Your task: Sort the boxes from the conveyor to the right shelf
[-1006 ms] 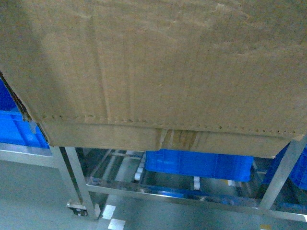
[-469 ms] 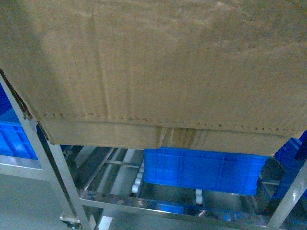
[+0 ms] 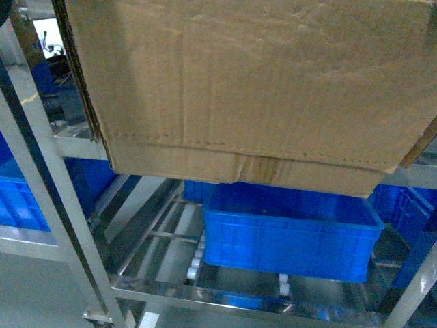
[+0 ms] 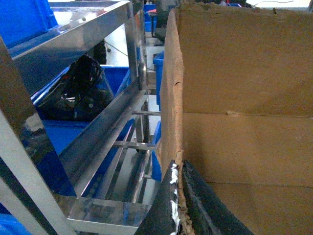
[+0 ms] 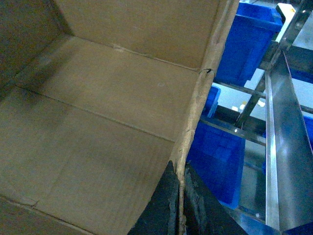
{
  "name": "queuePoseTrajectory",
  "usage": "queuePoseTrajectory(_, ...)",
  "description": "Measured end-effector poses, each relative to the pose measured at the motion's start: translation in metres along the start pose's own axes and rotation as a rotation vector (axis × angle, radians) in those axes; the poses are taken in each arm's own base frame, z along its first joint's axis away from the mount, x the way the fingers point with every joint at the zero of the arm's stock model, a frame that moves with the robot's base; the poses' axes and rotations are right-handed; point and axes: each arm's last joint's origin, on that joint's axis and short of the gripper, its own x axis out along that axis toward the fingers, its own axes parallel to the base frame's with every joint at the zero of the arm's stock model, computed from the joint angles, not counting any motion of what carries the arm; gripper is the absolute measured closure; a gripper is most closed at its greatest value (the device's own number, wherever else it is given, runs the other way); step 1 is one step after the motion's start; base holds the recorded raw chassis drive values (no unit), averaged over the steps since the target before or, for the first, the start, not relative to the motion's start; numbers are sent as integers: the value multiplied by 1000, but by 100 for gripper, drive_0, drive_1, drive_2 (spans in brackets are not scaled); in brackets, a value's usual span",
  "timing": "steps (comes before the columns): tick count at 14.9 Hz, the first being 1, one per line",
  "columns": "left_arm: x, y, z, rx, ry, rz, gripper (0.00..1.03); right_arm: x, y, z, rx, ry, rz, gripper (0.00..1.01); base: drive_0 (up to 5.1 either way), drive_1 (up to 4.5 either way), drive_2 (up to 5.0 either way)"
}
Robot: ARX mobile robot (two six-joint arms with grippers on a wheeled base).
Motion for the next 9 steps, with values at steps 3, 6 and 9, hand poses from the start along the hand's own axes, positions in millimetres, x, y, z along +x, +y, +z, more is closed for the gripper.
queuePoseTrajectory(3, 12, -5, 5, 4, -11, 10, 101, 15, -6, 8, 9, -11, -13, 99, 0, 0, 0)
queuePoseTrajectory(6, 32, -12, 8, 10, -33, 24, 98, 28, -14, 17, 20, -1, -16, 99, 0, 0, 0)
queuePoseTrajectory(9, 35, -8, 7, 31, -32, 61, 61, 27, -20, 18, 20, -8, -45, 62, 0, 0, 0)
